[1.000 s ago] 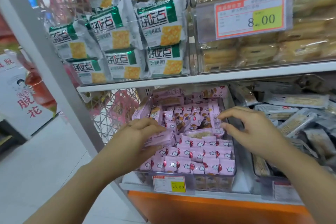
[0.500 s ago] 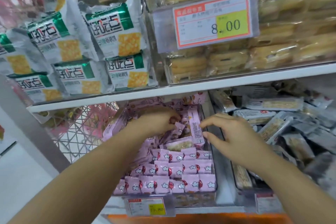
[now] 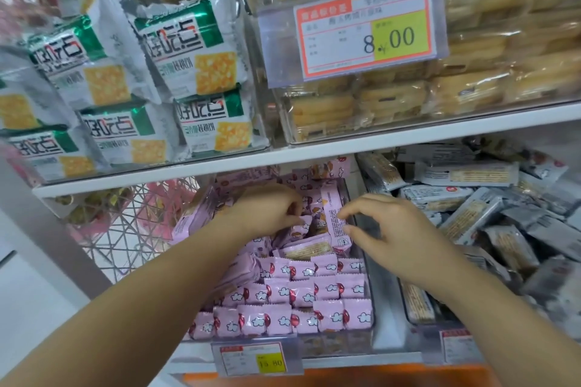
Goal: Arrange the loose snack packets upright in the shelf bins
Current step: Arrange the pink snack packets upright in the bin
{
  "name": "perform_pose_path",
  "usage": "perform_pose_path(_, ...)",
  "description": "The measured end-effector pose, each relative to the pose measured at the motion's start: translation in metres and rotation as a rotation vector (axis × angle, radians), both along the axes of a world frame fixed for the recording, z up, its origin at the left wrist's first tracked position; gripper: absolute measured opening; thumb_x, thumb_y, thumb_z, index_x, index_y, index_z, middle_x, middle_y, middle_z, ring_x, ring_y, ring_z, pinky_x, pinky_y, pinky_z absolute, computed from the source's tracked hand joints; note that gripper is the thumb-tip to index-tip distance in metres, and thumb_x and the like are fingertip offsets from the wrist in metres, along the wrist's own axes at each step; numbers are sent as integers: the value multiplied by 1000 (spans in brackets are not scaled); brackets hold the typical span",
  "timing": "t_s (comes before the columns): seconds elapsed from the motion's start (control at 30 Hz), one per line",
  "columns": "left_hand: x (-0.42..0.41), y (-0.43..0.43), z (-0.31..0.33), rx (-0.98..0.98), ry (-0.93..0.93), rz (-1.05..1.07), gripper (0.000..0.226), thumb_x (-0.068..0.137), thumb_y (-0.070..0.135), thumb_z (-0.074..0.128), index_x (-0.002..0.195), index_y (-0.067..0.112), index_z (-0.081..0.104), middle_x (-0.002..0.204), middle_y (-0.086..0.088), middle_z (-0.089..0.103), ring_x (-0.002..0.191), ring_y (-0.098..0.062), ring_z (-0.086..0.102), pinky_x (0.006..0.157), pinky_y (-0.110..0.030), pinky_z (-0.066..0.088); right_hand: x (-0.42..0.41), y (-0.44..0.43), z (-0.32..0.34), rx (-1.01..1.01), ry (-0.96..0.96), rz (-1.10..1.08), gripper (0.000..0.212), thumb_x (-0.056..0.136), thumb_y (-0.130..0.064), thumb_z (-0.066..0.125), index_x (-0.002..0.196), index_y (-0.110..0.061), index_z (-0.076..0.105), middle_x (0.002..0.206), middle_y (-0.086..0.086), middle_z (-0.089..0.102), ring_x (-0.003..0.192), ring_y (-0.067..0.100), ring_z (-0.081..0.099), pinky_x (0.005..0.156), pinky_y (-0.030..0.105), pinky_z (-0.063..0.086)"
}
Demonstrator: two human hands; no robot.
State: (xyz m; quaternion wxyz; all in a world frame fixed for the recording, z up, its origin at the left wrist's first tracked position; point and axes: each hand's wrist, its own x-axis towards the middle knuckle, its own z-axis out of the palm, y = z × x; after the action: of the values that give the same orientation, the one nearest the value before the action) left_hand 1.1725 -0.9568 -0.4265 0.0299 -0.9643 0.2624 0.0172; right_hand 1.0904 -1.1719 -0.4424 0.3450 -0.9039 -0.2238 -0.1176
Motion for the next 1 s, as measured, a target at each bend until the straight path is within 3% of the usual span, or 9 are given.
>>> perform_pose_path(0.17,1,13,10,82,-41,7,13,90,11,50,87,23,54,76,13,50,78,-13,51,72,-24,44,1,-1,-2,10,3,5,21,89,-23,61,109,-24,68,107,-16,64,103,1,57,95,30,46)
perform_pose_path(0.27,3,31,13,188,-34,66,26,93,11,49,108,28,61,99,8,62,83,-14,57,81,-28,51,1,-1,-4,13,-1,8,21,89,-24,62,108,-25,68,105,-17,64,102,1,57,95,31,47)
perform_pose_path(0.4,1,35,14,234,25,107,33,96,16,48,120,32,63,120,7,63,83,-14,64,79,-31,55,1,-1,-4,6,-5,5,20,89,-25,61,108,-25,68,103,-18,63,100,0,57,93,31,48)
perform_pose_path(0.5,-2,31,17,261,104,83,28,98,19,41,109,22,67,109,4,67,86,-19,61,81,-32,52,1,-1,-5,4,-2,7,19,89,-26,61,106,-26,69,101,-19,63,98,0,57,90,30,49)
perform_pose_path(0.57,-4,31,16,281,157,99,26,98,19,36,92,15,61,93,-6,64,74,-21,54,68,-30,46,1,0,-5,0,0,8,19,89,-26,60,106,-26,69,101,-19,63,98,1,57,91,32,49)
perform_pose_path(0.7,-8,23,17,318,253,141,30,99,19,33,103,8,60,96,-9,62,80,-23,55,69,-32,44,1,0,-5,-11,20,-1,19,90,-27,59,107,-28,67,104,-20,63,103,3,56,93,33,47)
perform_pose_path(0.8,-9,19,28,297,254,131,31,101,22,33,89,6,57,80,-5,54,72,-21,49,70,-32,43,-1,0,-3,-8,32,-5,19,90,-27,59,107,-29,67,104,-20,62,103,3,56,94,33,47)
perform_pose_path(0.87,-11,18,35,245,171,116,32,101,25,34,87,6,56,82,-7,57,74,-23,52,72,-32,45,-2,0,-2,-9,35,-3,19,90,-27,59,107,-29,67,104,-21,62,104,1,55,94,31,47)
perform_pose_path(1.0,-22,-4,34,2,70,131,30,99,31,39,115,14,58,108,-7,63,89,-23,58,80,-30,48,-3,-2,1,4,36,-4,20,90,-25,60,108,-28,67,105,-20,61,101,-3,55,93,19,43)
